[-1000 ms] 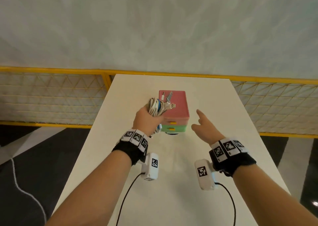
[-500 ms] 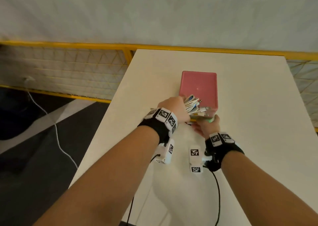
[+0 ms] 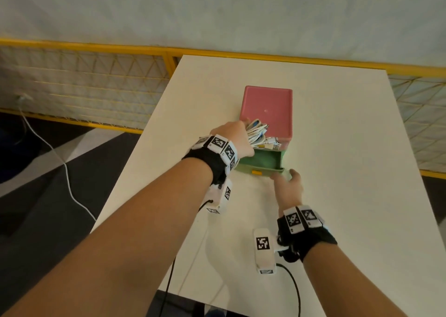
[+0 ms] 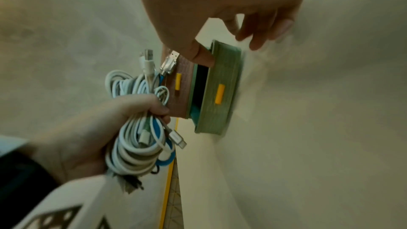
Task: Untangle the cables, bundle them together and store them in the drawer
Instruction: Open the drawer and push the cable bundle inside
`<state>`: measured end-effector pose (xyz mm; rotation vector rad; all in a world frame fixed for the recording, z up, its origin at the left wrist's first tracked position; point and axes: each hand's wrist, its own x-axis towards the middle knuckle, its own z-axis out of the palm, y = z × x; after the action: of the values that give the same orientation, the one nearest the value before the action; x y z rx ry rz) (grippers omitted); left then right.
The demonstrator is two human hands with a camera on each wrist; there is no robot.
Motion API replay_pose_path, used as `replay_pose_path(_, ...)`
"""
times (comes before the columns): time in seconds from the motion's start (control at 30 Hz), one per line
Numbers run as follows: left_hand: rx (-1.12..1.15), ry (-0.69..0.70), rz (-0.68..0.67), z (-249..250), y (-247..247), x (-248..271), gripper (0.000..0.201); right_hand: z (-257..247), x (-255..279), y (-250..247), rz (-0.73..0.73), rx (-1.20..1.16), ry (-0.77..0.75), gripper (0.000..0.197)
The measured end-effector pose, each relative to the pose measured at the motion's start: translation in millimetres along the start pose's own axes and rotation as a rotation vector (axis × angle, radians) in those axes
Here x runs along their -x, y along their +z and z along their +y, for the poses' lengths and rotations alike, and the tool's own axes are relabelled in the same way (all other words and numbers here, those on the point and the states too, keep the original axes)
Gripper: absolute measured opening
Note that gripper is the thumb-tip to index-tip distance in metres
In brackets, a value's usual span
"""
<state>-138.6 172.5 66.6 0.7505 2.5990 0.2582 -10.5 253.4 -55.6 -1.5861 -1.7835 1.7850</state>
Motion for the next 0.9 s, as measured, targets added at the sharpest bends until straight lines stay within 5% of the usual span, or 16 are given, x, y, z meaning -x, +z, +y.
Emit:
replay_pose_path(0.13, 0.006, -0.003, 0.008, 0, 1, 1, 0.038, -28, -15, -6, 0.096, 0.142, -0.115, 0.073)
replay_pose_path(0.37, 0.072, 0.011, -0.001, 0, 6, 1, 0.054, -57, -27, -2, -0.110, 0.491, -0.217, 0.055)
replay_pose_path(0.6, 0.133, 0.043, -0.052, -7, 12, 12, 0.086, -18, -1, -18, -0.182, 0.535, -0.400, 0.078)
replay_pose_path(0.73, -0.122, 0.268, 0.198, -6, 36, 40, 0.046, -6, -1, -19, -0.185, 0.499, -0.476, 0.082)
replay_pose_path(0.8, -0.326, 0.314, 0.113, -1, 48, 41, 0.038, -3, -1, -19, -0.172, 0.501, -0.509, 0.085)
replay_pose_path(0.9, -0.426, 0.180, 0.024, 10, 53, 26, 0.029, -1, 2, -18, -0.109, 0.504, -0.581, 0.092)
